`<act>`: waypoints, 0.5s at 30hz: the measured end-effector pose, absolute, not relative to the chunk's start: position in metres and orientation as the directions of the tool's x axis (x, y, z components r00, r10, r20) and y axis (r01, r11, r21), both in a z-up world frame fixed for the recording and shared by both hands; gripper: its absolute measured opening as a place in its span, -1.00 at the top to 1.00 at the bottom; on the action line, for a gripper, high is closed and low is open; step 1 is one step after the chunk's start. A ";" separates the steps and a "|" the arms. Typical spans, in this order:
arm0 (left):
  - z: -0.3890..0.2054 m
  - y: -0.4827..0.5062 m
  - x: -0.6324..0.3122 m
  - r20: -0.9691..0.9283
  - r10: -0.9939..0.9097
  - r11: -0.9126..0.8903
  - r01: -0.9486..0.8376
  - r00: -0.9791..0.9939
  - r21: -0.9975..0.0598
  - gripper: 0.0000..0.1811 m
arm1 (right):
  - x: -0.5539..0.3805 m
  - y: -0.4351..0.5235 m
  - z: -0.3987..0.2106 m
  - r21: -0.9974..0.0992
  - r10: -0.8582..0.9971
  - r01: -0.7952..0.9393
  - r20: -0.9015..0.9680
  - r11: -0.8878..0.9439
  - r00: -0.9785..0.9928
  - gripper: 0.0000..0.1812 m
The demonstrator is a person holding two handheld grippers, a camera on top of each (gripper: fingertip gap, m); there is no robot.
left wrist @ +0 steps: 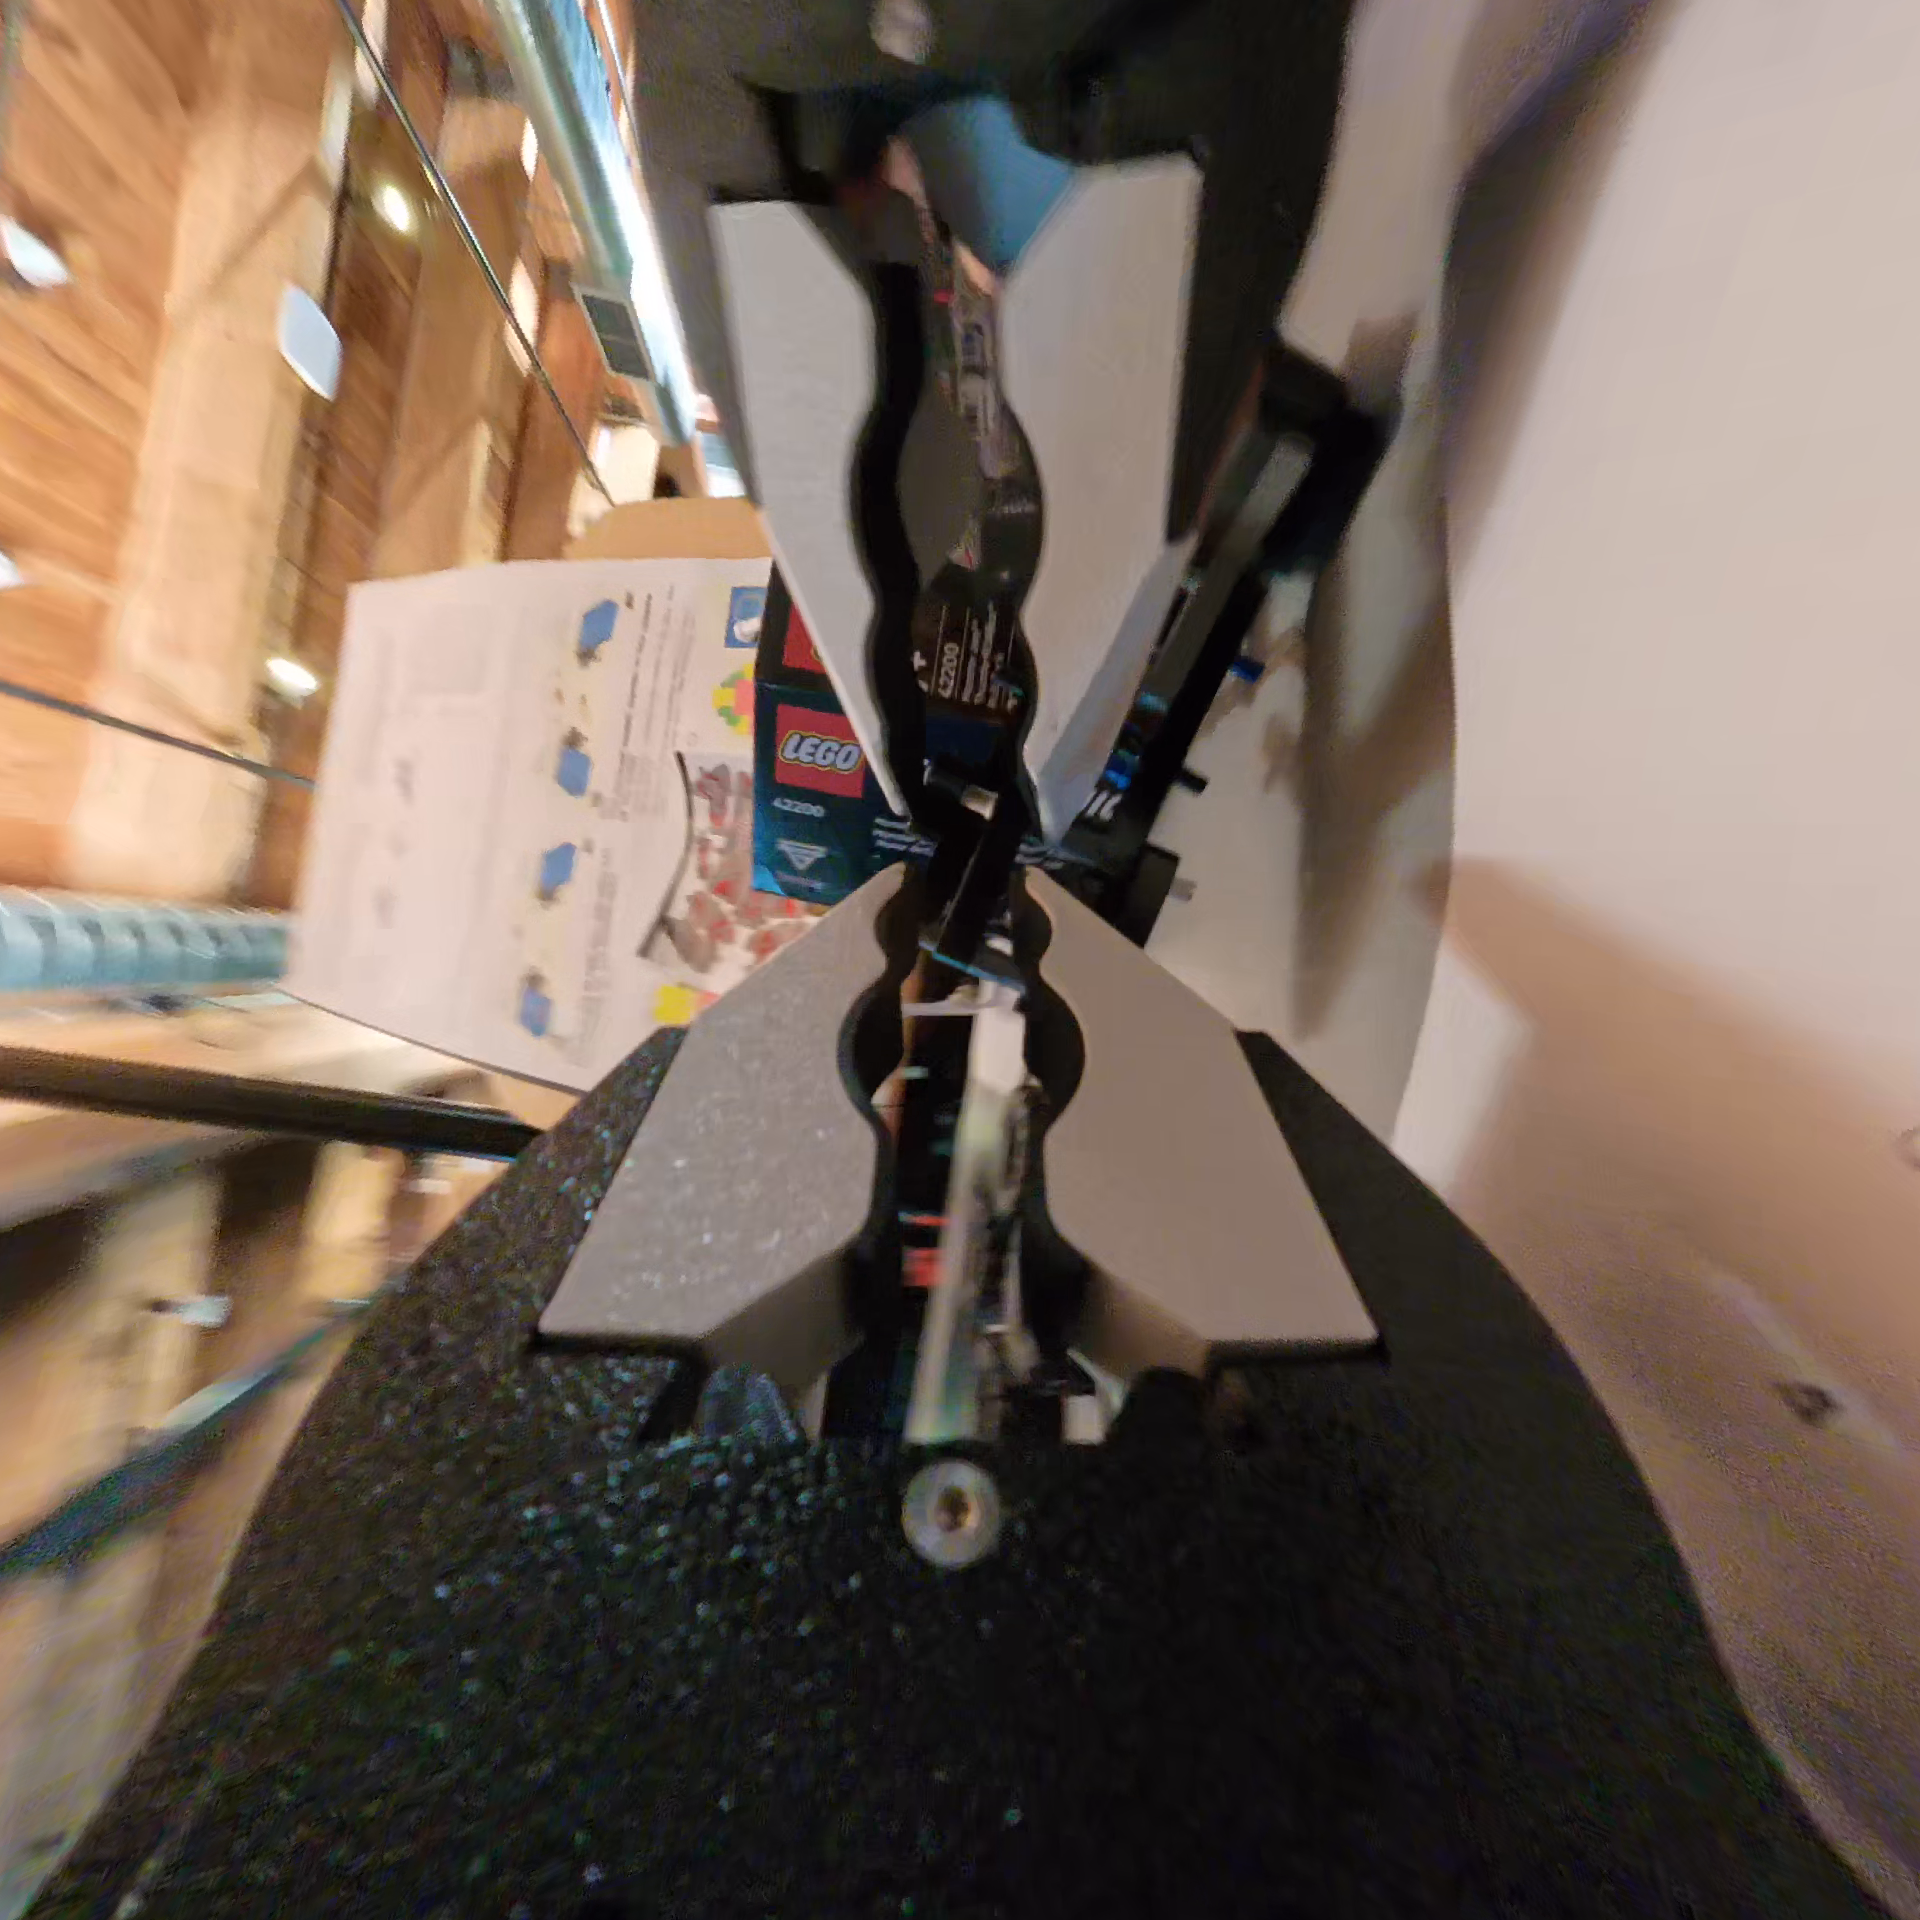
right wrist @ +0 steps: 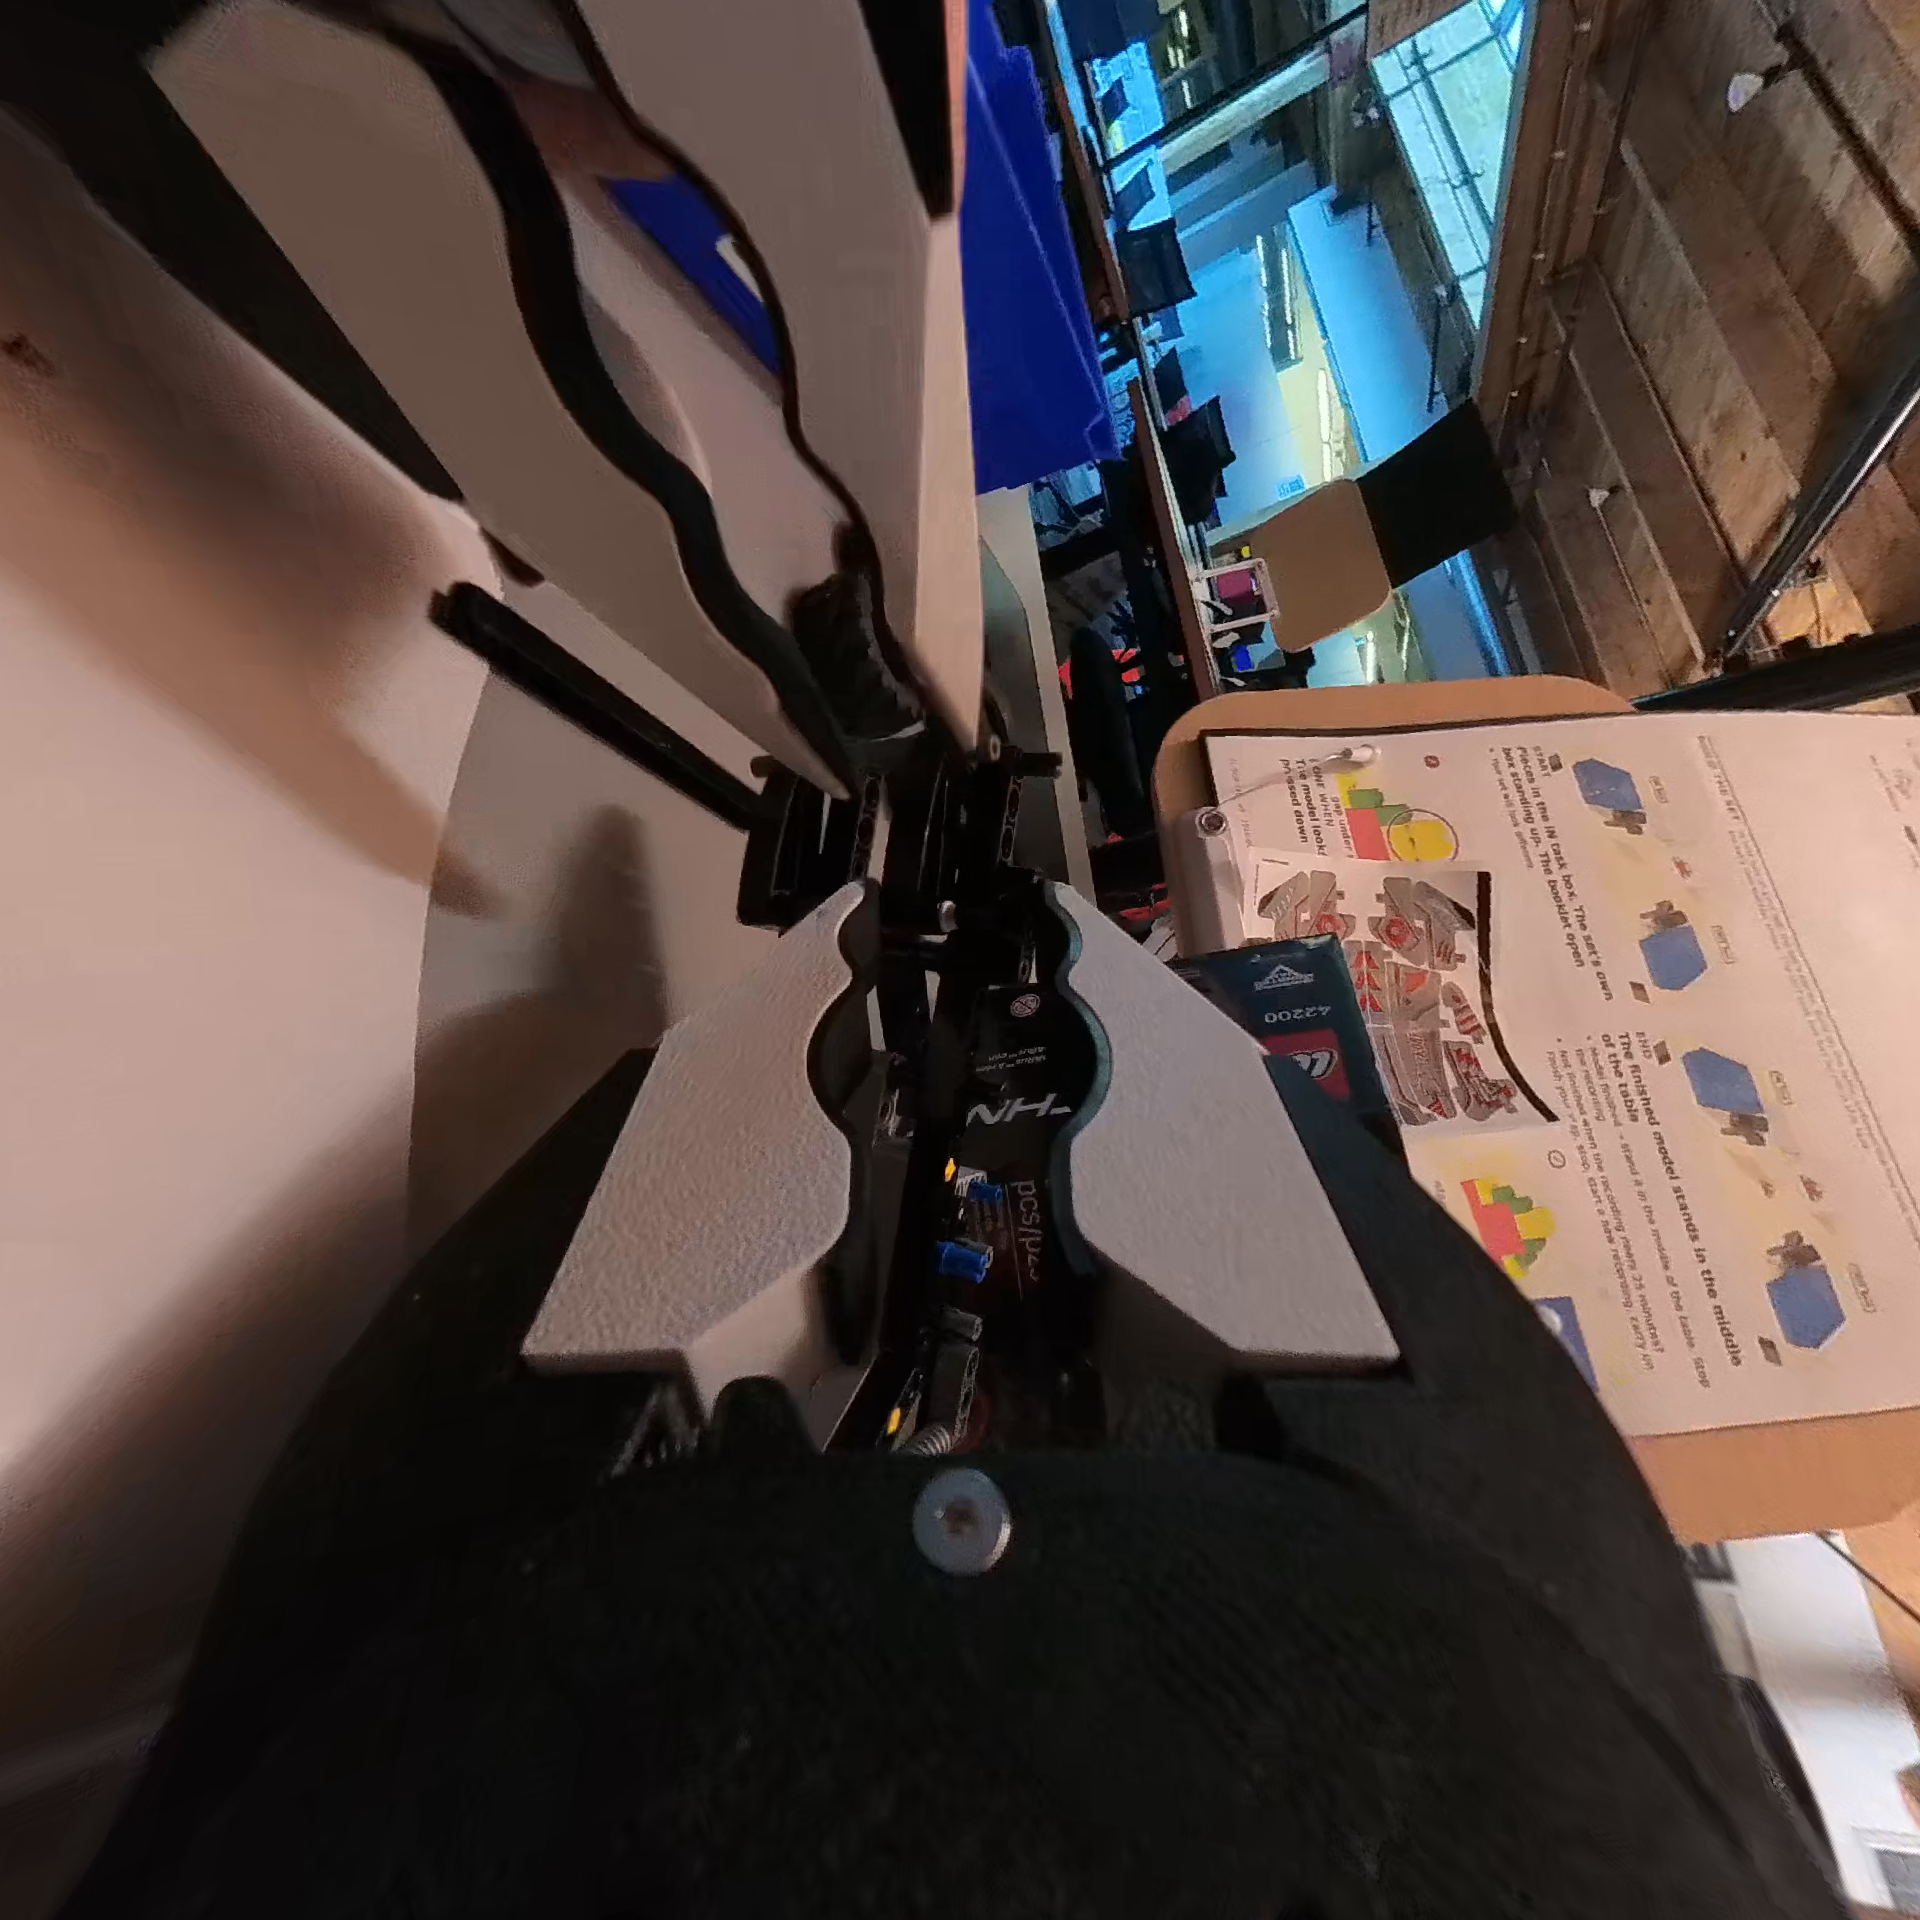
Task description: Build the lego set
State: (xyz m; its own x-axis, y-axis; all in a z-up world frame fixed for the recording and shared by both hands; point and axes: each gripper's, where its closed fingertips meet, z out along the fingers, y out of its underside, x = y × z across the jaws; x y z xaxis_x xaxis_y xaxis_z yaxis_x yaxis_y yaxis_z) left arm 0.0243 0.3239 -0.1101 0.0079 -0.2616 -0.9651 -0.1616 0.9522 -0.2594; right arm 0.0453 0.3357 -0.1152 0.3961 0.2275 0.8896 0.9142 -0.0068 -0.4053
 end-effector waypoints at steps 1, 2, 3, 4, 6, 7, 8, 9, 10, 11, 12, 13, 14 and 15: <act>-0.108 0.322 0.021 -0.923 -0.385 0.912 -0.151 0.003 -0.381 0.86 | 0.045 0.336 -0.115 -0.411 0.226 0.912 0.887 -0.006 0.402 0.70; -0.105 0.321 0.018 -0.856 -0.516 0.847 -0.150 -0.002 -0.510 0.86 | 0.045 0.336 -0.116 -0.403 0.223 0.915 0.892 -0.005 0.393 0.70; -0.102 0.322 0.016 -0.766 -0.643 0.757 -0.161 -0.007 -0.634 0.85 | 0.046 0.336 -0.116 -0.388 0.216 0.922 0.900 -0.004 0.380 0.71; -0.099 0.325 0.014 -0.645 -0.764 0.634 -0.185 0.002 -0.751 0.84 | 0.045 0.337 -0.116 -0.380 0.214 0.925 0.903 -0.006 0.372 0.71; -0.096 0.333 0.010 -0.261 -0.965 0.242 -0.265 0.039 -0.934 0.77 | 0.045 0.337 -0.117 -0.377 0.205 0.926 0.906 -0.007 0.371 0.71; -0.098 0.328 0.008 -0.009 -0.999 -0.003 -0.301 0.038 -0.954 0.67 | 0.045 0.338 -0.117 -0.371 0.200 0.929 0.909 -0.006 0.365 0.71; -0.098 0.319 0.006 0.250 -0.968 -0.245 -0.314 0.024 -0.917 0.55 | 0.045 0.338 -0.117 -0.368 0.196 0.930 0.911 -0.006 0.362 0.71; -0.093 0.308 0.005 0.482 -0.876 -0.455 -0.299 -0.018 -0.839 0.45 | 0.044 0.338 -0.117 -0.365 0.192 0.931 0.913 -0.006 0.359 0.71; -0.085 0.298 0.003 0.660 -0.747 -0.623 -0.265 -0.076 -0.736 0.45 | 0.044 0.338 -0.118 -0.360 0.192 0.933 0.915 -0.005 0.354 0.71; -0.080 0.296 0.003 0.777 -0.621 -0.747 -0.226 -0.101 -0.626 0.45 | 0.042 0.338 -0.120 -0.351 0.196 0.936 0.918 -0.003 0.345 0.71; -0.084 0.299 0.003 0.843 -0.531 -0.821 -0.196 -0.085 -0.537 0.45 | 0.042 0.338 -0.121 -0.337 0.195 0.941 0.923 -0.002 0.331 0.71; -0.093 0.301 0.005 0.879 -0.475 -0.861 -0.183 -0.039 -0.474 0.45 | 0.041 0.338 -0.122 -0.324 0.193 0.946 0.928 0.000 0.318 0.71; -0.104 0.303 0.007 0.903 -0.429 -0.891 -0.176 0.020 -0.419 0.41 | 0.040 0.338 -0.123 -0.318 0.197 0.948 0.930 0.002 0.311 0.71; -0.110 0.302 0.009 0.919 -0.390 -0.911 -0.165 0.053 -0.378 0.34 | 0.038 0.338 -0.125 -0.316 0.203 0.949 0.929 0.004 0.309 0.72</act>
State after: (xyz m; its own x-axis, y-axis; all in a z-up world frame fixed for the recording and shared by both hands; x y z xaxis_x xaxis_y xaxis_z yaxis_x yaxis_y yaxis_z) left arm 0.0094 0.3024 -0.1096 0.0526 -0.3903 0.9192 -0.1648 -0.9112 -0.3775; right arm 0.0383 0.3378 -0.1246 0.3088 0.2026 0.9293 0.9487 0.0039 -0.3161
